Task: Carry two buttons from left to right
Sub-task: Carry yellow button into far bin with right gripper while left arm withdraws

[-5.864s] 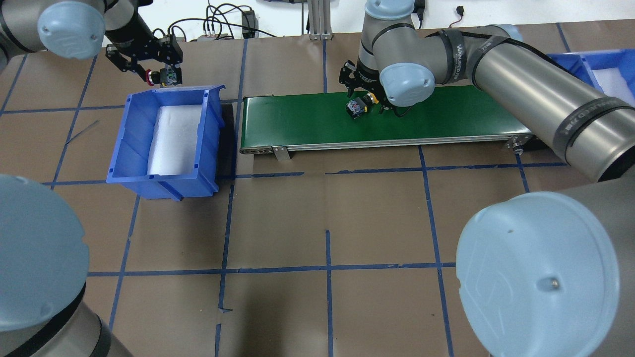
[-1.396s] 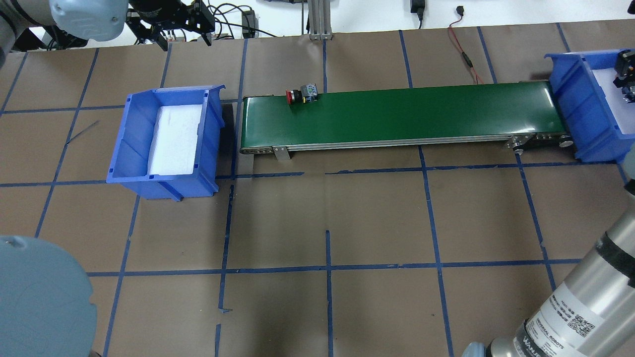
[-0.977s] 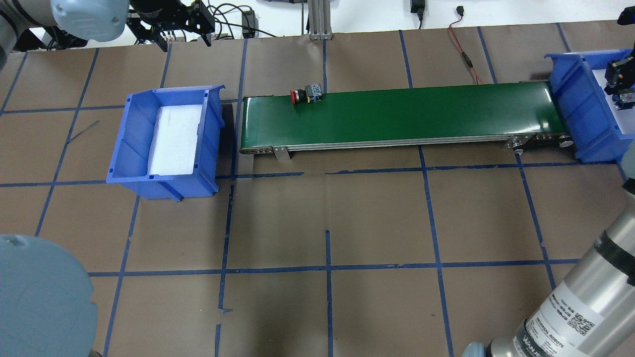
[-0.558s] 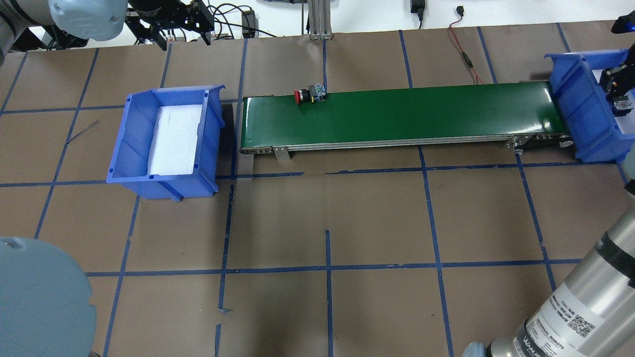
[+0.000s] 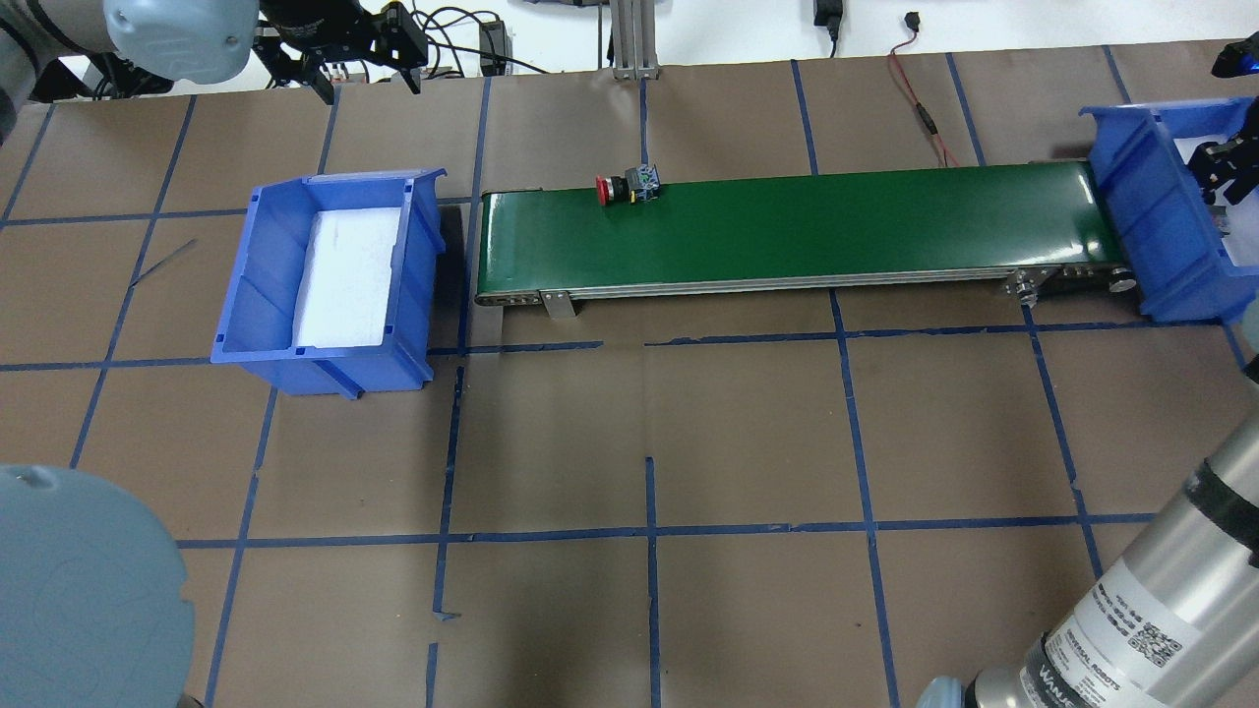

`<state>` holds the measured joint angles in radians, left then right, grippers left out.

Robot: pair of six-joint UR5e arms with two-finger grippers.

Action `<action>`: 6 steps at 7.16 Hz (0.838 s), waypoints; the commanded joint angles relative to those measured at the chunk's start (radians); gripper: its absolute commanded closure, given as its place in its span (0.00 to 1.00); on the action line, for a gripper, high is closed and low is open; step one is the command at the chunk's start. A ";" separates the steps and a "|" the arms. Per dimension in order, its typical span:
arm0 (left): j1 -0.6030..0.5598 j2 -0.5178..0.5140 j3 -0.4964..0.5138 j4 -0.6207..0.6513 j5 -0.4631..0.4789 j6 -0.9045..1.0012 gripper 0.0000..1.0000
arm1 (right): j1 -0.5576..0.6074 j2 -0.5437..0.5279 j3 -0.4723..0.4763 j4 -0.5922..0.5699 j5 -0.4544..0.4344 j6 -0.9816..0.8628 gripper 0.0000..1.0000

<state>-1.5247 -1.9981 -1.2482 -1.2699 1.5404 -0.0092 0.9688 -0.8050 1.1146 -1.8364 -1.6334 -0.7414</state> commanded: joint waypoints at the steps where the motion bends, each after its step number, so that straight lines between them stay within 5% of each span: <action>1: 0.000 -0.004 0.001 0.001 0.001 0.000 0.00 | -0.002 -0.002 -0.001 0.003 0.014 -0.007 0.04; 6: -0.003 -0.005 -0.004 -0.005 0.001 0.005 0.00 | 0.005 -0.210 -0.012 0.168 0.046 -0.021 0.04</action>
<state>-1.5275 -2.0031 -1.2505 -1.2741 1.5416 -0.0036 0.9696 -0.9562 1.1020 -1.7249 -1.5893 -0.7558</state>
